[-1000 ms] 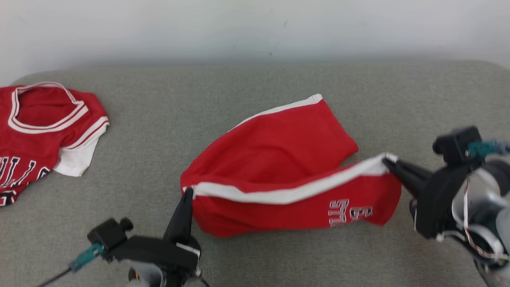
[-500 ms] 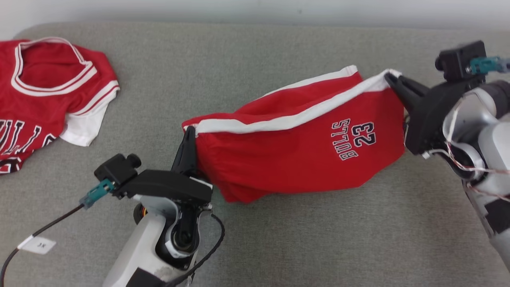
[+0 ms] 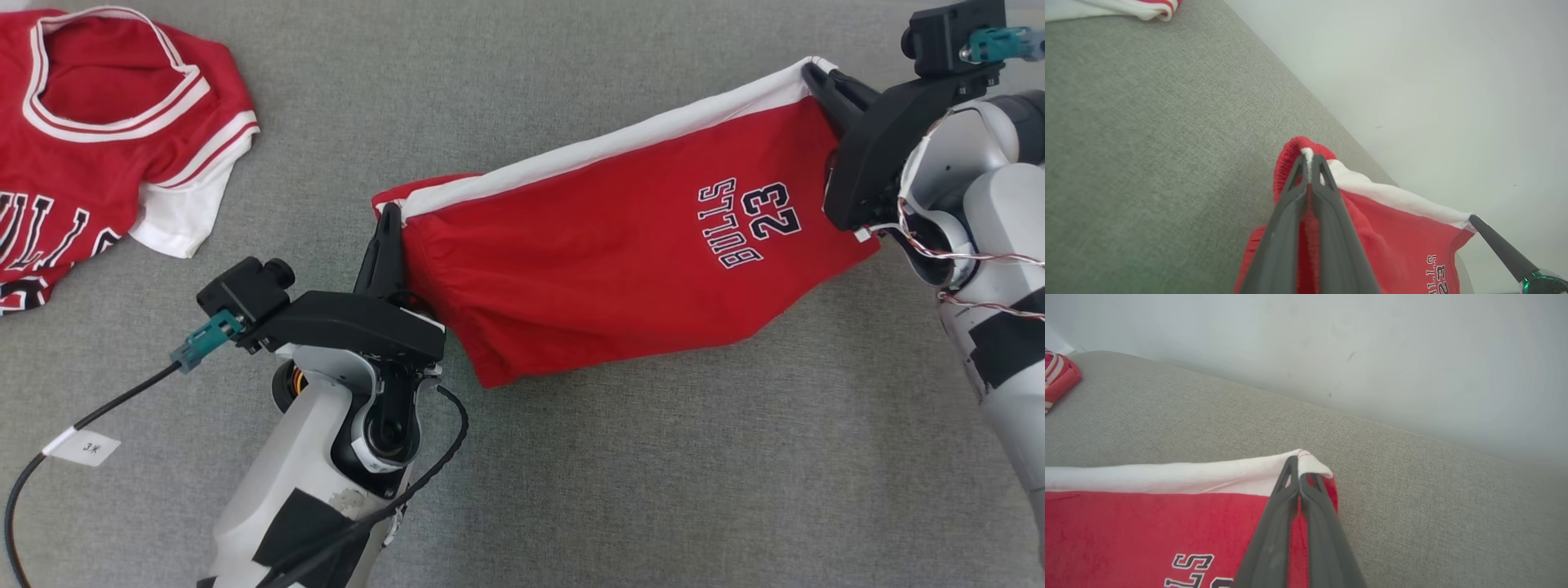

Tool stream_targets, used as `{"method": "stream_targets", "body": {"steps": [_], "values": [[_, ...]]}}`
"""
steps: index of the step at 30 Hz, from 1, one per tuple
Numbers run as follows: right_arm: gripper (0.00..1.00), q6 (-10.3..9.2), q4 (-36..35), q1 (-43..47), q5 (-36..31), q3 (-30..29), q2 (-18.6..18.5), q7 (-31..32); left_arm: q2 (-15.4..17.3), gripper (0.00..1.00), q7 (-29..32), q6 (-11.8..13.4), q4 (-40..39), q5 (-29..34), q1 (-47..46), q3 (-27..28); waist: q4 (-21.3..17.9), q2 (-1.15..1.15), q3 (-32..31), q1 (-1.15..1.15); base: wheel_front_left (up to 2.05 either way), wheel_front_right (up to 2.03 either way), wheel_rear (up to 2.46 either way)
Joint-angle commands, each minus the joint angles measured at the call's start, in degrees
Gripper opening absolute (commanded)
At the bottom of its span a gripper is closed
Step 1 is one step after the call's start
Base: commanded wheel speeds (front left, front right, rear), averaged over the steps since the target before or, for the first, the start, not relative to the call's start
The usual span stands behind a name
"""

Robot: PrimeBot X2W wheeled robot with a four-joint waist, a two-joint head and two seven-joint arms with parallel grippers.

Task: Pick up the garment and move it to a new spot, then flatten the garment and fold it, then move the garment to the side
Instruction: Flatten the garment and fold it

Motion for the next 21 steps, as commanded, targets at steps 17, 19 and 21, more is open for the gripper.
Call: {"method": "stream_targets", "body": {"steps": [17,19,21], "values": [[1.0,0.05,9.14,-3.26,3.81,5.39,1.9,-3.67,1.06,1.0,-1.51,-0.34,3.94,5.06,-0.63,-0.5,-1.2,-0.01,-4.06,-0.01,0.0,0.0,0.0],[1.0,0.05,9.83,-2.1,4.64,5.7,1.72,-3.19,1.18,1.0,-1.49,-1.27,2.81,7.08,1.19,0.03,-1.24,-0.01,-5.88,-0.01,0.0,0.0,0.0],[1.0,0.05,10.64,-0.5,6.04,5.39,1.8,-2.6,1.84,1.0,-1.44,-2.04,1.21,10.67,3.6,0.86,-1.12,-0.01,-7.88,-0.01,0.0,0.0,0.0]]}}
